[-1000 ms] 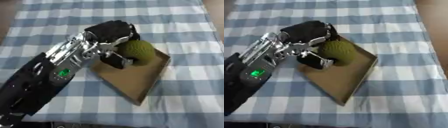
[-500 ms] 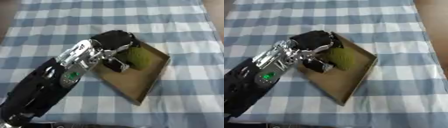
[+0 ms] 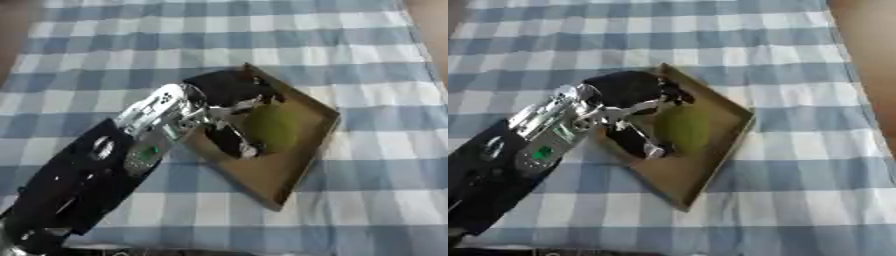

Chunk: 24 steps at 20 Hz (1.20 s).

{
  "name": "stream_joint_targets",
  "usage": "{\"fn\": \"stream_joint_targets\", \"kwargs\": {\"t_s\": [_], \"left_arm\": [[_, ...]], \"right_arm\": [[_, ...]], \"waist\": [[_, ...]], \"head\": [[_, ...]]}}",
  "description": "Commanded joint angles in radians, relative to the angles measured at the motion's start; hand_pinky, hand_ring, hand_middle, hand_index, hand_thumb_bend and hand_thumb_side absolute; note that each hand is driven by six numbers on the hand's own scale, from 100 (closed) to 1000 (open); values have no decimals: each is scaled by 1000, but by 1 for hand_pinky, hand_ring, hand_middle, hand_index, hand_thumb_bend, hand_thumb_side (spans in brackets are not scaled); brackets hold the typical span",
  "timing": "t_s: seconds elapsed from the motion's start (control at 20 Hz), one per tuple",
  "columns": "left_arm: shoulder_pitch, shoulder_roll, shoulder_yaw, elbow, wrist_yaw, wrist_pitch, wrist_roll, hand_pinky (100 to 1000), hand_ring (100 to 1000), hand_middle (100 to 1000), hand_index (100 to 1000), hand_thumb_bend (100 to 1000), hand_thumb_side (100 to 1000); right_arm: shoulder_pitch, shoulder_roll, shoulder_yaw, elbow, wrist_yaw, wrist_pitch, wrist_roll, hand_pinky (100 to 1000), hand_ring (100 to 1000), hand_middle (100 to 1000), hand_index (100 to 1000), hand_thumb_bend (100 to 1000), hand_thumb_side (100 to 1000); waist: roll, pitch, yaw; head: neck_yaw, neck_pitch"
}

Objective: Pick up objects on the table and place them in the box.

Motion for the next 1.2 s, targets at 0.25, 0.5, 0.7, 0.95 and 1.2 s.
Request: {"fn": "stream_joint_targets", "kwargs": {"t_s": [0.25,0.5,0.7,0.95,1.2], "left_arm": [[-22,25,60,-144,-11,44,-17,885,831,775,953,590,556],[-7,60,132,-307,89,99,20,866,808,752,937,379,484],[2,78,151,-363,144,138,26,785,716,667,873,100,483],[102,112,260,-465,216,209,91,741,677,638,836,100,628],[137,154,386,-478,293,274,168,721,664,626,828,100,647]], "right_arm": [[-8,-20,-11,-16,-5,-3,0,888,875,623,830,100,407],[-10,-23,-12,-16,-2,-9,-2,887,873,625,830,100,388],[-12,-24,-13,-16,-1,-12,-5,884,867,630,829,100,349],[-14,-28,-27,-16,9,-33,-25,882,864,634,829,100,331],[-20,-17,-34,-16,12,-43,-35,883,866,635,829,100,349]], "waist": [[-3,-25,7],[-6,-28,13],[-8,-29,16],[-23,-32,64],[-26,-21,71]], "head": [[0,0],[-3,-4],[-9,-7],[-63,-29],[-94,-46]]}}
